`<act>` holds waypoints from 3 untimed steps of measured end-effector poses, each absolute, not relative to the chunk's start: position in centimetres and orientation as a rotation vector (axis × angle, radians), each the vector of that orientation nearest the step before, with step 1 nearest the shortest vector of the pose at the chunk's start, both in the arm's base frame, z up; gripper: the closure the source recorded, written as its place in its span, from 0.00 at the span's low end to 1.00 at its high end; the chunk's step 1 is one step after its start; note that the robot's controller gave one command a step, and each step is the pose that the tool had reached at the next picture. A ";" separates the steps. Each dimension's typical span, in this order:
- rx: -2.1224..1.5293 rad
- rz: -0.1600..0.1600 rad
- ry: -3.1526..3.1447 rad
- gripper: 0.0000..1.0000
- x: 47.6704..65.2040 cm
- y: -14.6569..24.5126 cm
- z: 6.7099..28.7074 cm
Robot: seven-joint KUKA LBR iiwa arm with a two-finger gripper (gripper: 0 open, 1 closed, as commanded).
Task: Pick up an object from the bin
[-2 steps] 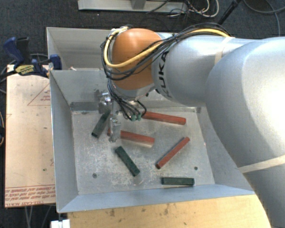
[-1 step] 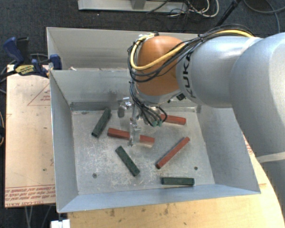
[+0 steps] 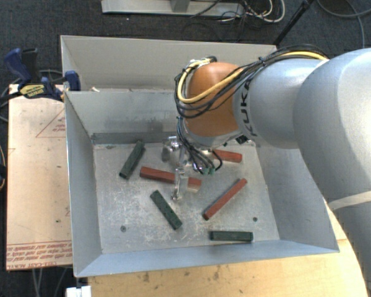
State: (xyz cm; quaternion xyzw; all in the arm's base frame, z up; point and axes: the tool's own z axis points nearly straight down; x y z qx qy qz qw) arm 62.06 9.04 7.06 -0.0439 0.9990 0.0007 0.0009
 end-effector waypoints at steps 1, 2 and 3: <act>-0.040 0.005 3.136 1.00 62.6 10.9 7.2; -0.039 0.005 3.136 1.00 62.6 10.9 7.2; -0.039 0.005 3.137 1.00 62.6 10.9 7.3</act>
Offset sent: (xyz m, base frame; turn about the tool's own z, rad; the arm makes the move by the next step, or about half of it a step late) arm 0.0000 0.0000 0.0000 0.0000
